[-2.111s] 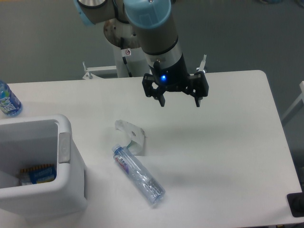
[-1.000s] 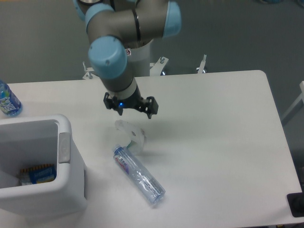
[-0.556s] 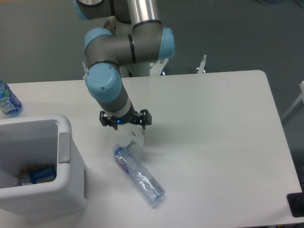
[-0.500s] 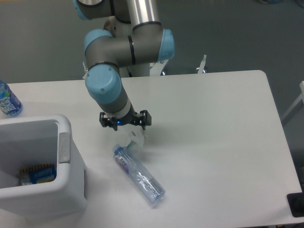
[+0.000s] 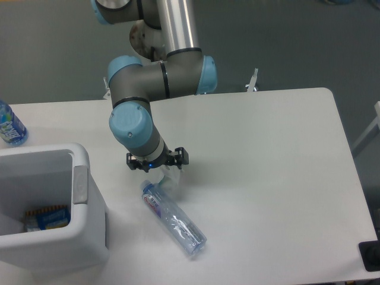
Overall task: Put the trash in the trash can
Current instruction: 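Lower the gripper onto the plastic bag and close on it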
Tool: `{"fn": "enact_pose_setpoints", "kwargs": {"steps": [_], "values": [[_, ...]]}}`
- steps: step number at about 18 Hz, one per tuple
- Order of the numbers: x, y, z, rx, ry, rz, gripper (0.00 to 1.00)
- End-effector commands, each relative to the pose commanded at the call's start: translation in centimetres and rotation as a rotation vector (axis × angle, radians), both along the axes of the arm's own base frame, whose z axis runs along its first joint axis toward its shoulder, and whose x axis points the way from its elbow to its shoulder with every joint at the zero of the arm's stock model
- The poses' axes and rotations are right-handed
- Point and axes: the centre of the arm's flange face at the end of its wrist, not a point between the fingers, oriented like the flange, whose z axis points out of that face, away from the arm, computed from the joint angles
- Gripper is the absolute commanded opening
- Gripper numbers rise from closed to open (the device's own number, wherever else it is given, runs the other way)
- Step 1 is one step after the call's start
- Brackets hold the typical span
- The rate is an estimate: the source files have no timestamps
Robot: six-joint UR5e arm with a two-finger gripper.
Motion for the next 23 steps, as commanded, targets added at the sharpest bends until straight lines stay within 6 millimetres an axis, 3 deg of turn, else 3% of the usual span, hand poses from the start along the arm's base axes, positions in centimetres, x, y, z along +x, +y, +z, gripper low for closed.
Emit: {"fn": "enact_pose_setpoints", "kwargs": {"steps": [5,9,11,16,17,19,21,23], "values": [[-0.4,-0.1,0.2,-0.013,0.023,-0.001,0.15],[-0.7,-0.4,0.5,-0.013,0.019,-0.008,0.01],[-1.2,-0.7,1.2,-0.012,0.018,-0.009,0.0],[-4.2,-4.0,10.0,0.088,0.079,-0.05,0.0],[-5.2,-5.0,13.8,0.159,0.108,-0.031,0.0],[-7.7,-5.7,19.0,0.328,0.09,0.024,0.0],[-10.2,-6.3,23.2,0.517,0.033,0.077,0.0],[-11.5,-6.6,26.1,0.634,0.003,0.089,0.0]]}}
